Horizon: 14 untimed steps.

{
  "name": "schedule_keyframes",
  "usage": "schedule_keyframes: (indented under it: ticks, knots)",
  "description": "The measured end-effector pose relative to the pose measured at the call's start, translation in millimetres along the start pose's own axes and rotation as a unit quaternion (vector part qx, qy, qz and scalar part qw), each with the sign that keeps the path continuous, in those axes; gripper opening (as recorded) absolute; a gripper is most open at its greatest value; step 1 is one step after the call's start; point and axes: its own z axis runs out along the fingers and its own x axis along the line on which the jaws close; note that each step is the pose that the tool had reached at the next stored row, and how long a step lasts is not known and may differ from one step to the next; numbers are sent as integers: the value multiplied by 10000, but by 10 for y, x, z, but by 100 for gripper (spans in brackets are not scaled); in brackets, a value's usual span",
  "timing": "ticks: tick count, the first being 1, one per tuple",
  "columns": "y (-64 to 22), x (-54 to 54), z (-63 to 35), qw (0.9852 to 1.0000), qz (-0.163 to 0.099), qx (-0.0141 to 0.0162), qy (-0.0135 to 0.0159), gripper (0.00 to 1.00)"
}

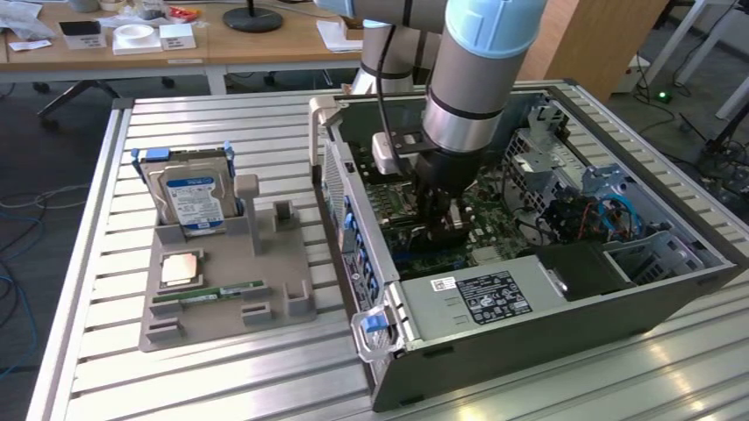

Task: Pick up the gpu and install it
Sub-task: 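Insert the gpu into the slot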

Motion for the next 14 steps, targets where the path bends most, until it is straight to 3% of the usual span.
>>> schedule_keyframes:
  ticks: [1,4,14]
  knots:
    - [-1,0,-1,10000,-1,0,0,40]
    - [-1,-2,-59,10000,0,0,-3,40]
    - [-11,-18,-494,10000,0,1,-6,40]
